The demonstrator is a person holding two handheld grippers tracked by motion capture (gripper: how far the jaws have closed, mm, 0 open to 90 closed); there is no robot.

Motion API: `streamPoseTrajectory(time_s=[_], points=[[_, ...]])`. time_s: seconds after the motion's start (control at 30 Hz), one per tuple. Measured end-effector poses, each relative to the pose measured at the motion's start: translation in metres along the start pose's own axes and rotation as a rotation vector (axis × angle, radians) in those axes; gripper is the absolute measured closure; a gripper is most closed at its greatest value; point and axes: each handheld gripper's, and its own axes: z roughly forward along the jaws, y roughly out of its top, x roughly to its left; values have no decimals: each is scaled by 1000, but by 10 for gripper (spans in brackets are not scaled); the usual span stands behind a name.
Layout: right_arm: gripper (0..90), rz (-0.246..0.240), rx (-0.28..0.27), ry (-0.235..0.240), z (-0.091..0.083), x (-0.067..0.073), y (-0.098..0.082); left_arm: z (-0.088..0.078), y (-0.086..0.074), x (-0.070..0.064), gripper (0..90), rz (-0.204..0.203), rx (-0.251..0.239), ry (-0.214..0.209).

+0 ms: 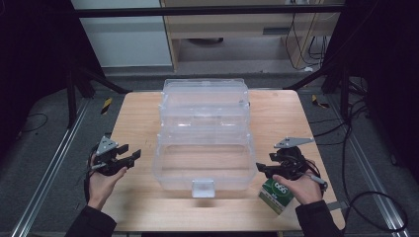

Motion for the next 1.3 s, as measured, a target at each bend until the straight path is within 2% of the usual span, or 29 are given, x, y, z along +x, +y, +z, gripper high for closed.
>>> streamPoseTrajectory(time_s=[0.17, 0.47, 0.6, 0.9, 1.07, 1.3], points=[[280, 6, 17, -12, -12, -1, 3, 4, -6, 12, 403, -33, 28, 24], [180, 10, 100, -45, -27, -1, -2, 7, -8, 15, 388, -31, 40, 32], [170, -2, 128, -40, -28, 0, -5, 9, -8, 15, 384, -37, 44, 32], [138, -27, 234, -37, -25, 3, -12, 14, -10, 10, 374, -16, 73, 25], [112, -8, 279, -27, -20, 1, -18, 16, -11, 9, 372, -10, 79, 19], [80, -24, 352, -19, -12, -3, -21, 16, -12, 10, 370, -15, 87, 22]])
